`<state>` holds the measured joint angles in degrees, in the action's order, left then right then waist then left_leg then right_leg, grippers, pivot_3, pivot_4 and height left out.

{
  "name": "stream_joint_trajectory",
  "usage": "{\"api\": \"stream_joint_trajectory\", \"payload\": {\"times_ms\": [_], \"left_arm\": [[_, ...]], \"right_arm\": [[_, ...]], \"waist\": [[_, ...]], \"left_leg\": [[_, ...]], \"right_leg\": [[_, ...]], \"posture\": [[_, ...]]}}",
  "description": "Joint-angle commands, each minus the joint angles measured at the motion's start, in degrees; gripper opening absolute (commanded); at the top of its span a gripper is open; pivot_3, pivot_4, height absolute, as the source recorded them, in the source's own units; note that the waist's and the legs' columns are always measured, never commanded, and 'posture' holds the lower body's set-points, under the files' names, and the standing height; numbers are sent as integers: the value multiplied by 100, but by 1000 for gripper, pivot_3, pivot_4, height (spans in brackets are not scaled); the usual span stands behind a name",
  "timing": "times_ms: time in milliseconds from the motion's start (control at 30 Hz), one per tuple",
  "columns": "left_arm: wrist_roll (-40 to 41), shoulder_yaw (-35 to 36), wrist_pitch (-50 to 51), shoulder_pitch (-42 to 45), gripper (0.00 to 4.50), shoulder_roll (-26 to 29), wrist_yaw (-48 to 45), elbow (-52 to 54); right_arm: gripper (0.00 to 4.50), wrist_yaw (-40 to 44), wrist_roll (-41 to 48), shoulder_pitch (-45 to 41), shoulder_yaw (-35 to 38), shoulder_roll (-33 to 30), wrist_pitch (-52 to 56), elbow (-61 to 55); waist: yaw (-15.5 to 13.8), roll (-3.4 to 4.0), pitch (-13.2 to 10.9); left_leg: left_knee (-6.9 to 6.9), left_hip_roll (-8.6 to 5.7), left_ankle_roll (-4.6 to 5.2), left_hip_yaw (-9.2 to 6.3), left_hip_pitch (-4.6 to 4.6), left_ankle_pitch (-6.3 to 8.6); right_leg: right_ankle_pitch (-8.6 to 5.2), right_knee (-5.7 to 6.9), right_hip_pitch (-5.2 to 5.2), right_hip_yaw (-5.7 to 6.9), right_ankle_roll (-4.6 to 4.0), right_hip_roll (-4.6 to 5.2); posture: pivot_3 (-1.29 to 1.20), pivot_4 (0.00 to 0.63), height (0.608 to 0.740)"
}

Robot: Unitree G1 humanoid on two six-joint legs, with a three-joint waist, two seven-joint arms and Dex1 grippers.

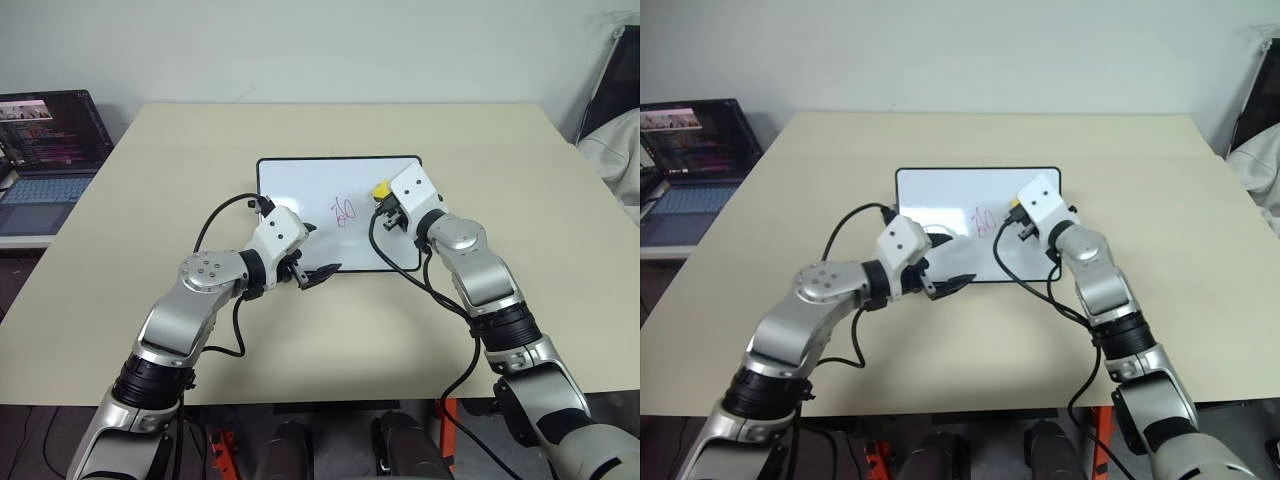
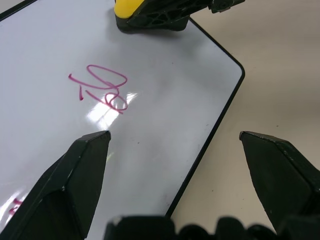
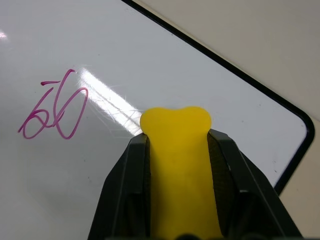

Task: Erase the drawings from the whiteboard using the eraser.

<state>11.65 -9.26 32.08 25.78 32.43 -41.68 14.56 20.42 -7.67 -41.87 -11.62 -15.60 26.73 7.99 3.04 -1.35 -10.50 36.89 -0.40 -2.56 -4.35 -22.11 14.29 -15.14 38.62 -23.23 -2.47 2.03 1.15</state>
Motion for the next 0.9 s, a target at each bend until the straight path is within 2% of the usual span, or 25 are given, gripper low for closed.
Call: {"api": "stream_joint_trajectory", "payload": {"times_ms": [33, 300, 600, 900], "left_arm": [[-9, 184, -70, 43, 4500, 34, 66, 128], [24, 316, -42, -92, 4500, 74, 107, 153], [260, 865, -230, -460, 4500, 37, 179, 198], [514, 1490, -514, -1221, 4500, -66, 373, 486]], "right_arm": [[1194, 310, -19, 222, -119, -158, 375, -114], [1194, 412, 305, 1032, 210, -226, 966, -997], [1193, 324, 1221, 946, 957, 332, 999, -2055], [1193, 1230, 1870, 2438, 883, -453, 490, -3703]], "waist": [[-15, -1, 0], [-26, -2, 1], [13, 4, -4], [-119, 4, -3]], "left_leg": [[1, -2, -1, 1, 0, 1], [5, -1, -1, -4, 10, 1], [4, 5, 1, 0, 12, -3], [-2, 0, -11, -16, -33, 11]], "right_leg": [[0, -3, 1, -1, 0, 2], [-2, 7, 9, 3, 3, 0], [-4, 21, 0, -3, 4, -7], [-9, -32, -7, 15, 10, 8]], "posture": [[0, 150, 740], [0, 150, 740], [0, 150, 740], [0, 150, 740]]}}
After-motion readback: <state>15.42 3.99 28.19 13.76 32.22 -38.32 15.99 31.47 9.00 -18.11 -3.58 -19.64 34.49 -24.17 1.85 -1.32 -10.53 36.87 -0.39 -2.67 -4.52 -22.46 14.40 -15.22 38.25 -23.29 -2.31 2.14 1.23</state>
